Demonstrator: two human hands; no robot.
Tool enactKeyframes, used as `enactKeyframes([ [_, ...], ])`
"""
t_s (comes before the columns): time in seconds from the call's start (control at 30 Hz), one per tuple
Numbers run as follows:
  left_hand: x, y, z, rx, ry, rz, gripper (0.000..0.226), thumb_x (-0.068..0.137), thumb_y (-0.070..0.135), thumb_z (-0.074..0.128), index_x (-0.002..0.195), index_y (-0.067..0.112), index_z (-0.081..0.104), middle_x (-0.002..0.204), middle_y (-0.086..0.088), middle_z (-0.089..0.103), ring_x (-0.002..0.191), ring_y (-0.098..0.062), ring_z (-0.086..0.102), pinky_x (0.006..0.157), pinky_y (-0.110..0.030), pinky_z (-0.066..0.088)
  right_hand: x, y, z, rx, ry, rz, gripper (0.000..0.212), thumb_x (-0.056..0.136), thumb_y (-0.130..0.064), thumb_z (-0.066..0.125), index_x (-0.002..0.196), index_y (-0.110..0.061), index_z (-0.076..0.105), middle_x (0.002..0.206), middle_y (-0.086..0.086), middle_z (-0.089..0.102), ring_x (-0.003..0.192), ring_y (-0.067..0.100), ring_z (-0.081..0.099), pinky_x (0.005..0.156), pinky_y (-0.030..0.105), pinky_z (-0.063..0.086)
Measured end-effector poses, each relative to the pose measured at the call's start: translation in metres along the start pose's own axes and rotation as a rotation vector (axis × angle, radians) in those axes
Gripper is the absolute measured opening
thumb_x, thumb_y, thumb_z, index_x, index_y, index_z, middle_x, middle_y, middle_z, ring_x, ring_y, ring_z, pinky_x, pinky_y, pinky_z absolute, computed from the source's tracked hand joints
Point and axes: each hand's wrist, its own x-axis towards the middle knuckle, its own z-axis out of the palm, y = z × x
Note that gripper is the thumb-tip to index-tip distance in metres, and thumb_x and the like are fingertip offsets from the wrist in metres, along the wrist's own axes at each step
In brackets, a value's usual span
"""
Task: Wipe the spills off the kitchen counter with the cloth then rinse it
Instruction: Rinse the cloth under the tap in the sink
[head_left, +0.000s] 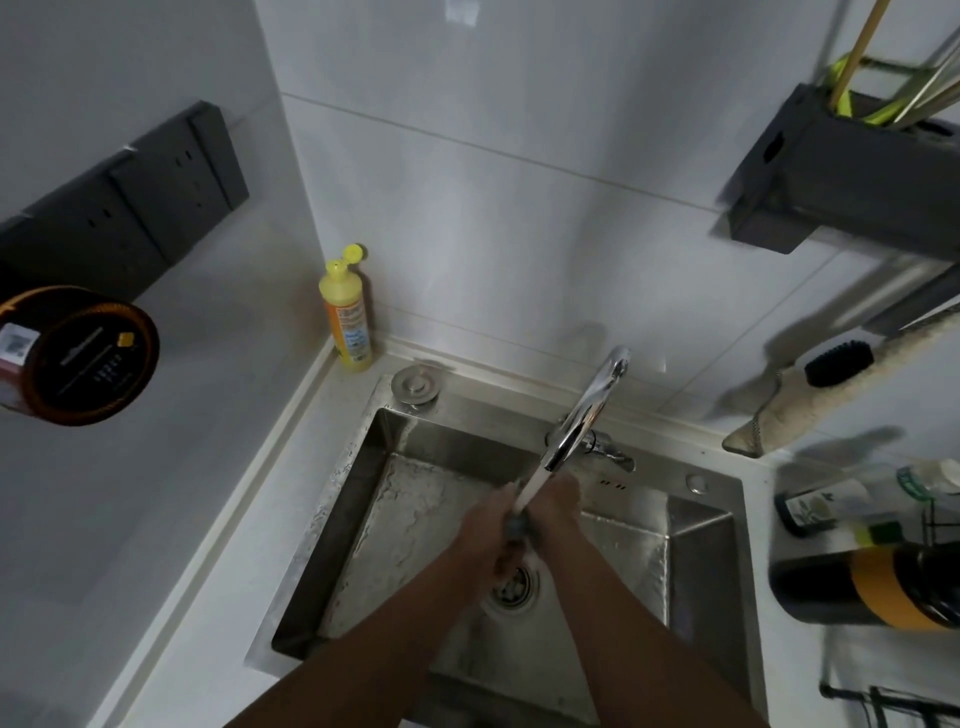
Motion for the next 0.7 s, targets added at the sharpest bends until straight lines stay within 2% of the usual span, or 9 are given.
enactKeyframes([
  [0.03,-0.003,0.0,-0.001,-0.053,0.003,-0.03,0.032,0.103,0.029,0.048,0.092,0.003,0.063,0.056,-0.004,0.058,0.044,-0.013,0.048,0.043,-0.022,0.038,-0.002,-0.003,-0.003,-0.089,0.041,-0.07,0.021,0.097,-0.015,0.052,0.084,-0.008,0.068,0.093,0.021,0.071,0.085,0.035,0.069,0.075,0.046,0.057],
  [0.1,-0.001,0.004,-0.008,-0.153,0.031,-0.05,0.014,0.094,0.018,0.057,0.09,0.007,0.066,0.071,-0.008,0.066,0.061,-0.018,0.059,0.06,-0.032,0.049,-0.013,-0.008,-0.01,-0.16,0.033,-0.251,0.018,0.094,-0.025,0.065,0.089,-0.008,0.069,0.086,0.01,0.071,0.078,0.025,0.069,0.064,0.031,0.051],
  [0.2,0.007,0.003,-0.024,-0.251,-0.045,0.051,0.029,0.08,0.011,0.062,0.101,-0.008,0.07,0.098,-0.026,0.067,0.085,-0.031,0.065,0.077,-0.04,0.053,-0.038,-0.005,-0.02,-0.033,-0.161,-0.299,0.017,0.082,-0.027,0.079,0.089,-0.014,0.068,0.083,0.001,0.071,0.075,0.016,0.068,0.063,0.03,0.054],
  [0.3,0.01,0.001,-0.016,-0.27,-0.17,0.082,0.032,0.082,0.014,0.057,0.103,-0.007,0.068,0.093,-0.024,0.065,0.084,-0.03,0.063,0.073,-0.037,0.052,-0.058,0.003,-0.014,0.076,-0.286,-0.323,0.019,0.084,-0.02,0.076,0.086,-0.01,0.06,0.082,0.009,0.066,0.074,0.021,0.066,0.065,0.034,0.056],
  [0.4,0.012,0.0,-0.001,-0.251,-0.166,0.079,0.028,0.09,0.029,0.048,0.092,0.007,0.066,0.084,-0.013,0.065,0.075,-0.024,0.066,0.067,-0.032,0.052,-0.061,0.006,0.0,-0.197,-0.279,-0.352,0.036,0.095,-0.041,0.058,0.119,-0.014,0.057,0.11,0.011,0.06,0.102,0.025,0.059,0.092,0.041,0.051],
  [0.47,0.016,-0.002,0.003,-0.206,-0.109,0.06,0.037,0.099,0.041,0.044,0.089,0.017,0.071,0.083,-0.005,0.069,0.071,-0.015,0.07,0.064,-0.029,0.056,-0.06,0.003,0.003,-0.22,-0.238,-0.381,0.041,0.095,-0.054,0.044,0.109,-0.019,0.061,0.102,0.005,0.065,0.095,0.024,0.064,0.083,0.037,0.053],
  [0.57,0.014,-0.012,0.015,-0.142,-0.071,0.101,0.042,0.099,0.048,0.051,0.09,0.018,0.079,0.082,-0.007,0.076,0.072,-0.019,0.074,0.058,-0.028,0.057,-0.034,-0.001,0.0,-0.109,-0.029,-0.292,0.026,0.091,-0.042,0.058,0.079,-0.021,0.068,0.077,0.002,0.071,0.075,0.022,0.072,0.065,0.034,0.058],
  [0.63,0.011,-0.024,0.023,-0.051,0.015,0.066,0.039,0.103,0.038,0.05,0.098,0.007,0.074,0.066,-0.006,0.068,0.051,-0.015,0.063,0.041,-0.02,0.047,-0.009,0.001,-0.004,-0.082,-0.056,-0.065,0.019,0.094,-0.023,0.057,0.088,-0.009,0.069,0.086,0.012,0.071,0.083,0.031,0.072,0.07,0.042,0.06],
  [0.7,0.006,-0.03,0.02,0.057,0.07,0.072,0.03,0.102,0.027,0.052,0.095,0.003,0.068,0.064,-0.005,0.059,0.046,-0.009,0.053,0.036,-0.016,0.038,0.005,0.008,-0.005,0.067,-0.155,0.176,0.022,0.096,-0.015,0.051,0.104,0.002,0.064,0.092,0.013,0.068,0.084,0.033,0.069,0.066,0.039,0.057],
])
